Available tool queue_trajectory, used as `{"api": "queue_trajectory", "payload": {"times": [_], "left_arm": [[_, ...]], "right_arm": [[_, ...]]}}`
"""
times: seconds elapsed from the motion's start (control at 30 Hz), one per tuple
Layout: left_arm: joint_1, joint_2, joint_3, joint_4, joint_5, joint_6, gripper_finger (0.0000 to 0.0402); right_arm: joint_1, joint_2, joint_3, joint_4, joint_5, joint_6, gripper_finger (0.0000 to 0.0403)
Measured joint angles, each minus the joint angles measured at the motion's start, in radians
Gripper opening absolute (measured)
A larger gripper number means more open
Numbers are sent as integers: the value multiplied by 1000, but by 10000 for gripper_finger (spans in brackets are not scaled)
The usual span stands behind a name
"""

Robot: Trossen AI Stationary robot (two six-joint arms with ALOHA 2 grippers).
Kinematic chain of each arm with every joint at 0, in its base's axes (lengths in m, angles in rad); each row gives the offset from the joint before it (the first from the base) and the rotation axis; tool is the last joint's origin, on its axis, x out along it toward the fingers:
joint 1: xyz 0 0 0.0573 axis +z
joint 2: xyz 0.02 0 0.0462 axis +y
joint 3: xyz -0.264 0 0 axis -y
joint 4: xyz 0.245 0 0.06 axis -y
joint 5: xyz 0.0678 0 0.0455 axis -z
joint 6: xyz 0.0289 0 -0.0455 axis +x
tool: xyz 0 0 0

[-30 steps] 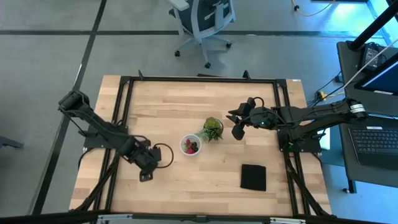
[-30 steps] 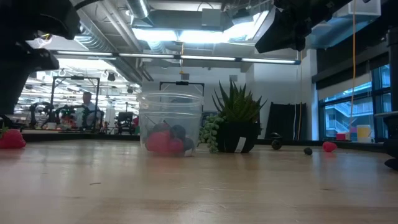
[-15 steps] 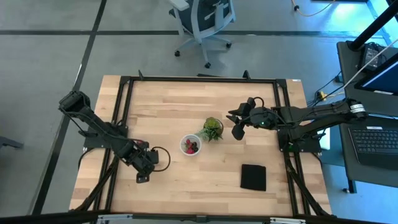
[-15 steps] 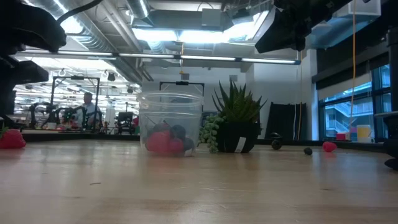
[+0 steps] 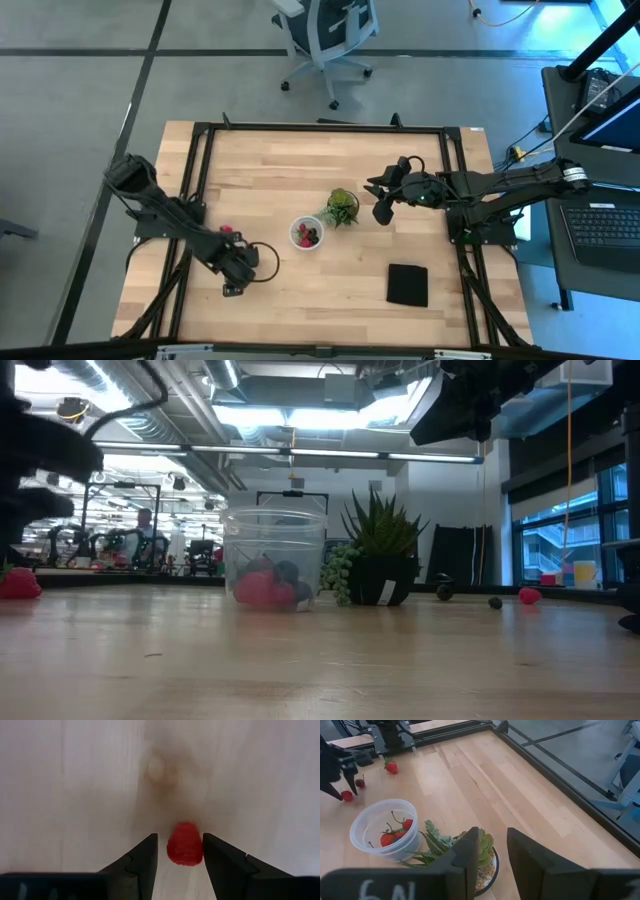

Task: Pick and placing Produce into tupperware
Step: Put the bottom raspberry into the transparent container

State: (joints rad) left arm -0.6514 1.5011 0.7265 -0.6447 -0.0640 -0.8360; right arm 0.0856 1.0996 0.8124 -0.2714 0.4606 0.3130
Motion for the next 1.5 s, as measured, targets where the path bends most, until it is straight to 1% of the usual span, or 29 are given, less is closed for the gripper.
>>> {"api": "queue_trajectory", "payload": {"times": [0.23,0.57,0.77,0.87,1.07,1.17,1.23,1.37,1.5], "left_arm": [[0,58,6,-6,16,0,141],[0,57,3,-1,4,0,94],[2,59,16,-7,3,-4,96],[19,39,41,-31,2,35,95],[105,-98,99,-81,-47,56,94],[165,-171,141,-68,-69,61,96],[212,-194,168,-77,-74,88,97],[306,-193,252,-81,-76,269,97],[396,-138,334,-86,-77,424,97]], "right_arm": [[0,0,0,0,0,0,103],[0,0,0,0,0,0,103],[0,0,0,0,0,1,103],[0,0,0,0,0,1,103],[0,0,0,10,0,1,103],[0,0,0,22,0,1,103],[0,0,0,23,0,1,103],[0,0,0,31,0,0,103],[0,0,0,30,0,0,103]]}}
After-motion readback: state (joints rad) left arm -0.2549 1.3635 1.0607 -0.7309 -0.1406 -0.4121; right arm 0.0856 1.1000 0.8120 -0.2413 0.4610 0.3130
